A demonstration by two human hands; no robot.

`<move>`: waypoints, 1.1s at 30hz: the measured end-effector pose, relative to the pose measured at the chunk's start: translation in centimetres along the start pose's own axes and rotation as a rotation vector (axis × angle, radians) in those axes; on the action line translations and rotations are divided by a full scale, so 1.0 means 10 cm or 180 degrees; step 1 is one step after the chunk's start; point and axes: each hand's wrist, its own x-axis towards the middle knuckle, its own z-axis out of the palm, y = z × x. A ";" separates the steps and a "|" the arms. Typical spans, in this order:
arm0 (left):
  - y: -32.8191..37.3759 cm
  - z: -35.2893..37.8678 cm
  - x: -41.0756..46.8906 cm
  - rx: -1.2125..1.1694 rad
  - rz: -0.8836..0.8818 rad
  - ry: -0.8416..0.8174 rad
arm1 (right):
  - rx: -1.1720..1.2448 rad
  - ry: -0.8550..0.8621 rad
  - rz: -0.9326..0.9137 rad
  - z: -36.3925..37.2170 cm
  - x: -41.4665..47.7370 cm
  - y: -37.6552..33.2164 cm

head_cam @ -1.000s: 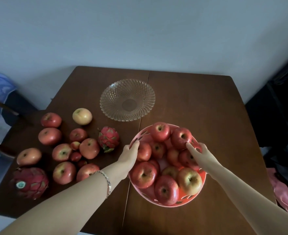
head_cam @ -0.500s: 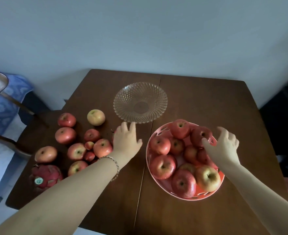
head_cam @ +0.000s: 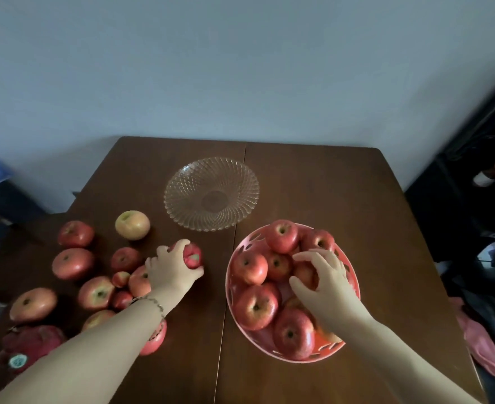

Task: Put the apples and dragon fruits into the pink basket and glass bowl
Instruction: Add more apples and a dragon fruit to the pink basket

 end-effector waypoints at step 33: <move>0.62 0.05 -0.80 -0.0277 0.1625 -0.1160 | -0.1552 -0.0373 -0.0192 0.38 0.44 0.28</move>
